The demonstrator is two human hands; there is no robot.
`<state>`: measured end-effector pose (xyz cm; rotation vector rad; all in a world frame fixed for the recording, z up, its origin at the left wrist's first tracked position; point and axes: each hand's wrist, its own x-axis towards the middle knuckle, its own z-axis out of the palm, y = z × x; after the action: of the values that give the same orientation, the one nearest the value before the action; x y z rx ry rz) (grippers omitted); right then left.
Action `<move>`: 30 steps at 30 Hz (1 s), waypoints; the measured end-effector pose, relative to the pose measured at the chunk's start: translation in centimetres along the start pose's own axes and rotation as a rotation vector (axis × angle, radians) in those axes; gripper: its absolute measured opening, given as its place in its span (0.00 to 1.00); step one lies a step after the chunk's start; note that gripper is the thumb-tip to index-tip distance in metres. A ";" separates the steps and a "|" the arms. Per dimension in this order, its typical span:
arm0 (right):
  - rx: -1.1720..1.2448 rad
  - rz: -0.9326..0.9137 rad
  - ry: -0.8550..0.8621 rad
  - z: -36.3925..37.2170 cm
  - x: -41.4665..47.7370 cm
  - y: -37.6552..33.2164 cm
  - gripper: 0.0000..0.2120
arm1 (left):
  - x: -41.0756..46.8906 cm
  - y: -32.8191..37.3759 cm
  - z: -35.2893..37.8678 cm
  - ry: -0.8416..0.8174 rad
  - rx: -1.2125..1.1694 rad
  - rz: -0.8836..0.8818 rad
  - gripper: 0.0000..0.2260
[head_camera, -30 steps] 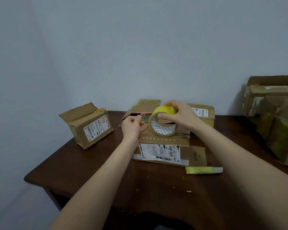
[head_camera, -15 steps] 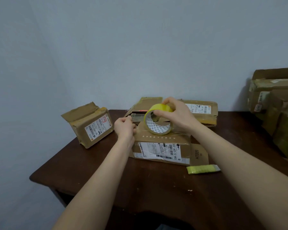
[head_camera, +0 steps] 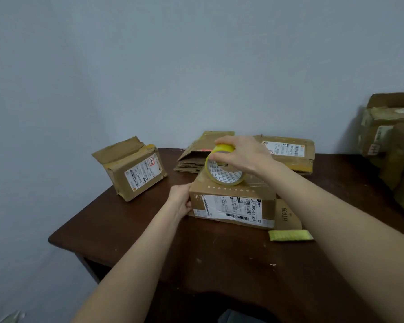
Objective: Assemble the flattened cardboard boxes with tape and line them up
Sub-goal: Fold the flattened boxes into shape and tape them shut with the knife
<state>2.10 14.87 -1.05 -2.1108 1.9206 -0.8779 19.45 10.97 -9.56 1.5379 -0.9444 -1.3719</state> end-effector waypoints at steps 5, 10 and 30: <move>-0.038 0.005 0.032 0.3 -0.3 -0.2 0.25 | 0.6 -1.1 -0.7 0.017 0.355 0.176 0.06; -0.051 0.024 0.040 0.6 -0.2 -0.1 0.26 | -1.7 2.2 -0.4 -0.130 0.517 0.727 0.21; 0.132 0.015 -0.025 -4.9 -2.2 4.7 0.19 | -2.6 0.5 1.0 -0.253 1.295 0.900 0.35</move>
<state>-4.45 17.44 -0.02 -2.0196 1.8108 -0.9433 18.11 13.15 -8.24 1.3477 -2.5698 -0.1814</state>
